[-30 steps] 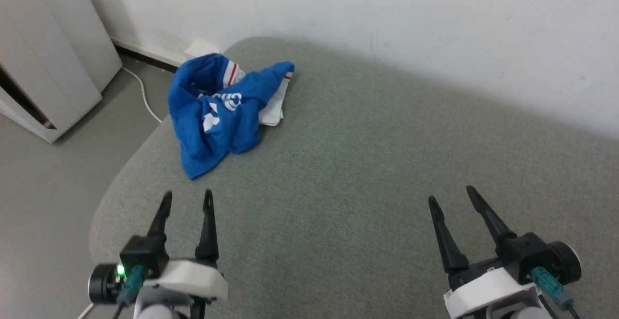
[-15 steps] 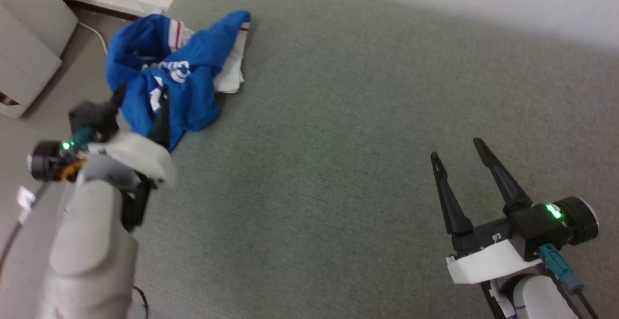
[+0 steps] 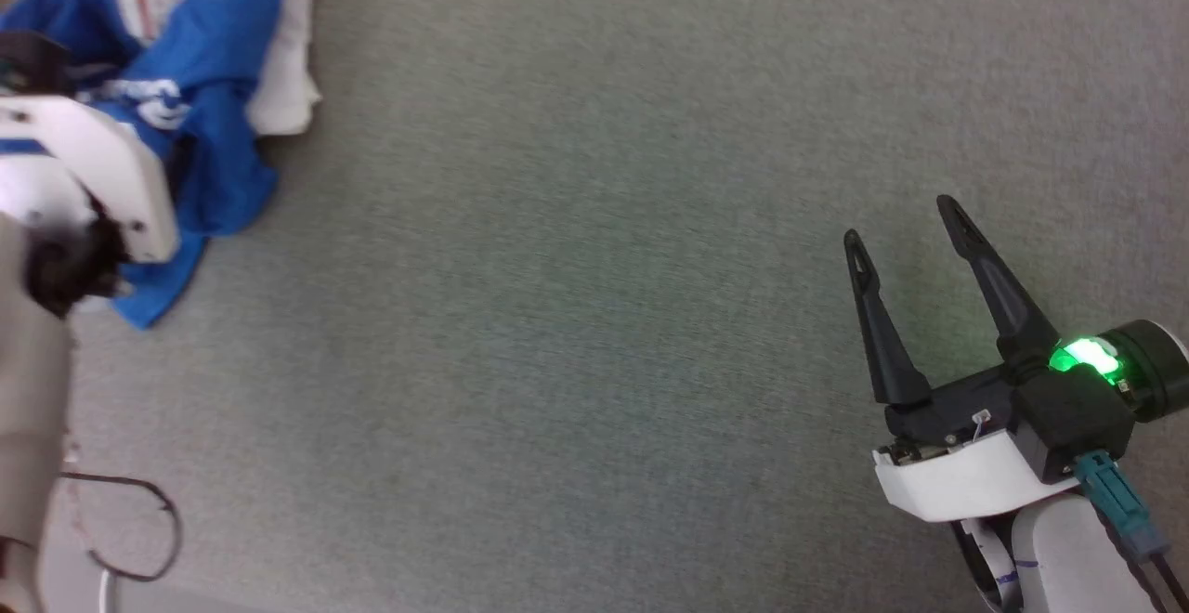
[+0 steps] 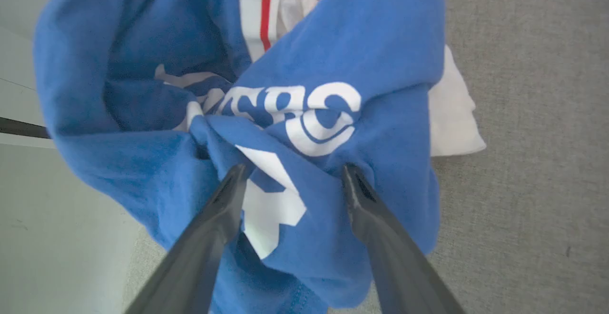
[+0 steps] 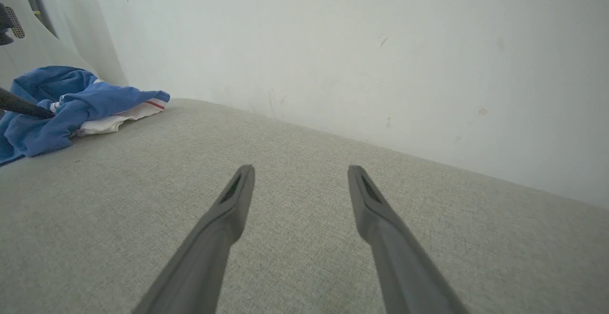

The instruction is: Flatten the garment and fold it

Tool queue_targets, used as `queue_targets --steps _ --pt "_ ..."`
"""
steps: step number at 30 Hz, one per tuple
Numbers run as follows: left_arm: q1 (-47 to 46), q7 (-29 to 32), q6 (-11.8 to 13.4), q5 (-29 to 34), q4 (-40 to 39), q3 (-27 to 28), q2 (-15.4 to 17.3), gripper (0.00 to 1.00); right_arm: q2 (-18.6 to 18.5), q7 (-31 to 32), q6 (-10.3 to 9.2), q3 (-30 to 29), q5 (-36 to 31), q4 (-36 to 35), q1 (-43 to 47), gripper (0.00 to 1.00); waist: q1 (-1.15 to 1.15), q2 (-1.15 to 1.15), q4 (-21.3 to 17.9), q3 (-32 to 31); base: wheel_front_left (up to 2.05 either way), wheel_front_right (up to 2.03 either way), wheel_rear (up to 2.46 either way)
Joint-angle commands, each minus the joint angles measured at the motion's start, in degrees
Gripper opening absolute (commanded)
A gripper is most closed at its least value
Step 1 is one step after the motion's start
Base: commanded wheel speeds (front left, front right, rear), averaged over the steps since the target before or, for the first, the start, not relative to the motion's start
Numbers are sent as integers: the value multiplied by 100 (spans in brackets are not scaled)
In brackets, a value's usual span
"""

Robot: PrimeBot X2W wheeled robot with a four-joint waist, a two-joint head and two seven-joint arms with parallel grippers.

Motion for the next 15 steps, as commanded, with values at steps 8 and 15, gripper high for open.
queue_targets --steps 8,15 --pt "-295 1144 -38 -1239 395 -337 554 100 -44 21 -5 23 -46 -181 -113 100 -1 0 -604 681 0 0 0" --pt "-77 2329 -38 -2154 445 -598 751 0 5 1 -5 17 -46 -144 -117 100 -1 0 -669 671 0 0 0"
